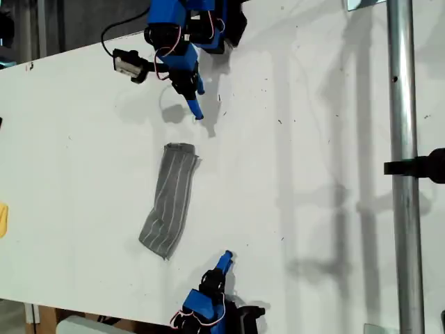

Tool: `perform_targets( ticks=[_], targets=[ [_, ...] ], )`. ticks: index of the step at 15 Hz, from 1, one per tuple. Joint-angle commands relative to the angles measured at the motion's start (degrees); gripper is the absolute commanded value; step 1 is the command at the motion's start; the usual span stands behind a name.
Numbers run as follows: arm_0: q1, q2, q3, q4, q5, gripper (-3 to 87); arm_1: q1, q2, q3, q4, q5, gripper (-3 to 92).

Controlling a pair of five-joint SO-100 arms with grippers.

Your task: Grasp corners of a towel and fold twice.

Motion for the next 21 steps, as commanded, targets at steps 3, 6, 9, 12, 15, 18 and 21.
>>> perform_targets(
  ticks=[3,6,9,12,15,18,21],
  targets=[
    [-0.09,0.35,0.44,0.53,-1.67,10.7,10.81,-27.51,-19.86,-10.46,-17.31,39.7],
    [0.0,0.35,0.44,0.53,-1.85,10.6,15.12,-30.41,-23.91,-16.52,-22.76,28.8],
    [0.26,0.35,0.44,0.62,-2.29,10.6,16.44,-36.21,-24.7,-16.79,-20.48,22.3],
    [0.53,0.35,0.44,0.62,-2.46,10.6,11.69,-36.65,-23.99,-17.93,-10.81,38.0],
    [0.26,0.35,0.44,0.62,-2.29,10.6,12.22,-46.05,-31.11,-10.37,-9.93,48.3],
    [1.93,0.35,0.44,0.62,-3.34,10.4,13.18,-58.54,-37.97,-8.17,-4.39,53.4],
    [3.6,0.35,0.44,0.62,-4.92,10.1,14.5,-71.46,-47.9,-7.82,-0.79,55.0]
  ],
)
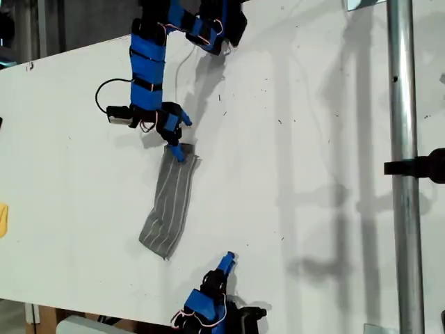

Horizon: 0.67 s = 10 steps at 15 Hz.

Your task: Grasp corners of a towel and fold twice.

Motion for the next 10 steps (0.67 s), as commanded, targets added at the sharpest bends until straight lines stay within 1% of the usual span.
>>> perform_targets(
  ticks=[1,4,8,9,10],
  targets=[
    [1.76,0.35,0.44,0.62,-1.41,10.1,1.32,-7.82,-11.51,1.49,2.02,55.1],
    [2.64,0.26,0.44,0.7,-2.11,9.9,2.37,-18.9,-23.12,0.35,2.46,54.4],
    [3.08,0.26,0.44,0.7,-2.29,9.9,3.78,-23.03,-26.98,-4.57,1.93,50.9],
    [3.08,0.26,0.44,0.7,-2.37,9.9,4.39,-25.05,-28.48,-4.57,1.67,48.9],
    [3.25,0.26,0.44,0.7,-2.55,9.9,4.92,-26.98,-30.15,-4.92,1.14,45.0]
  ],
)
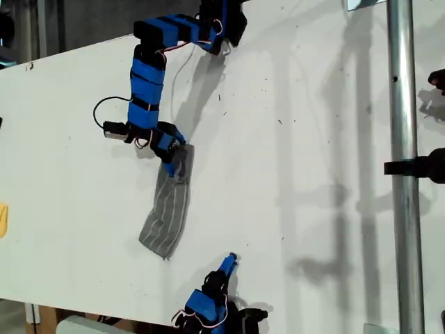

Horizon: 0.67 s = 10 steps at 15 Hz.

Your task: Grasp corners of a towel and fold twice.

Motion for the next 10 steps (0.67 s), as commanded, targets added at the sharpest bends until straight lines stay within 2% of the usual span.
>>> perform_targets(
  ticks=[1,3,4,7,10],
  targets=[
    [1.41,0.26,0.44,0.7,-0.79,9.9,1.76,-2.81,-4.22,-5.27,-1.76,39.2],
    [2.11,0.26,0.44,0.7,-1.23,9.9,3.16,-5.19,-7.56,-3.96,-2.37,18.1],
    [2.46,0.26,0.44,0.7,-1.41,9.8,3.87,-6.15,-9.14,-2.29,-3.52,14.0],
    [2.72,0.26,0.44,0.7,-1.32,9.8,5.45,-2.55,-5.36,4.75,-7.82,7.9],
    [2.11,0.26,0.44,0.7,-0.97,9.9,3.69,24.79,21.62,5.89,-7.56,3.4]
  ],
)
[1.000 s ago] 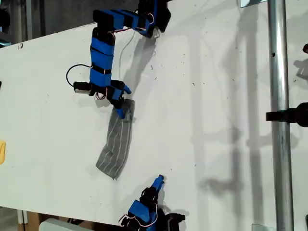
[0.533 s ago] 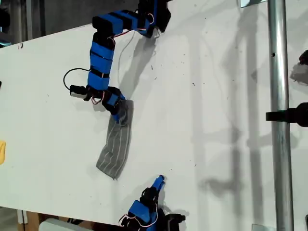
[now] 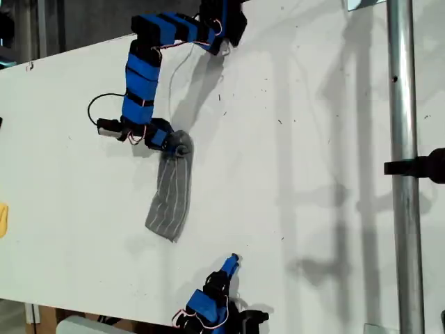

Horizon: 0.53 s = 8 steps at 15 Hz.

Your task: Grasp corners of a towel and fold twice.

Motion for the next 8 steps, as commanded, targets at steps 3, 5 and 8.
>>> perform_targets(
  ticks=[3,5,8],
  targets=[
    [-0.26,0.26,0.44,0.7,0.09,9.9,-6.06,46.93,30.59,17.67,4.92,1.2],
    [-1.05,0.26,0.44,0.7,0.79,10.0,-10.2,62.58,30.94,31.73,10.63,-0.2],
    [-1.05,0.26,0.44,0.7,0.97,9.8,-13.89,58.8,19.51,30.23,10.63,-0.2]
  ],
)
